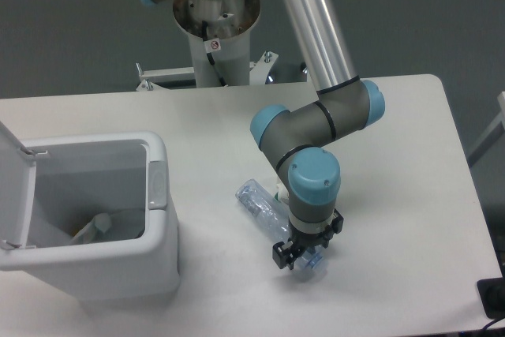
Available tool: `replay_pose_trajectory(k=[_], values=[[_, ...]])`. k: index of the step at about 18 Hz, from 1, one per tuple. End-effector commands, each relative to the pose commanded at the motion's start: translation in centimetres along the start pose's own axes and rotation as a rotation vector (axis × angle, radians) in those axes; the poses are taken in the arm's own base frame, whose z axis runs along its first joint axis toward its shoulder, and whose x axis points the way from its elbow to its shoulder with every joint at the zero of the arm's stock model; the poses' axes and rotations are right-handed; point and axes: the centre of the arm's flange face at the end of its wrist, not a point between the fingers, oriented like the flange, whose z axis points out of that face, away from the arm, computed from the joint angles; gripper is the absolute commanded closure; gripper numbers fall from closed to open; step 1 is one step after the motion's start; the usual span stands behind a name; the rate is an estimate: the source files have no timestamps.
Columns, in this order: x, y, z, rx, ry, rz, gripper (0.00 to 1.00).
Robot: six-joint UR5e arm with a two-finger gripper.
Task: Place the trash in the trash can
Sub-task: 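Slide the gripper along the bottle toward its white cap end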
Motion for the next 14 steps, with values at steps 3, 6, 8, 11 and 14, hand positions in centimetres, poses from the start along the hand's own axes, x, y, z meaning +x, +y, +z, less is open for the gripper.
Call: replay_pose_trajectory(k=[3,6,8,11,14], values=[[0.1,0.1,0.2,-0.003,0.0,0.003,0.34],[0.1,0.2,0.2,-0.005,0.0,0.005,0.37],[0.2,0.2,0.1,-0.003,0.0,0.009,0.42],[0.2,0.2,0.0,-0.002,0.002,0.012,0.42],[0.4,-0.6,-3.1,0.049,0.018,0.007,0.41]])
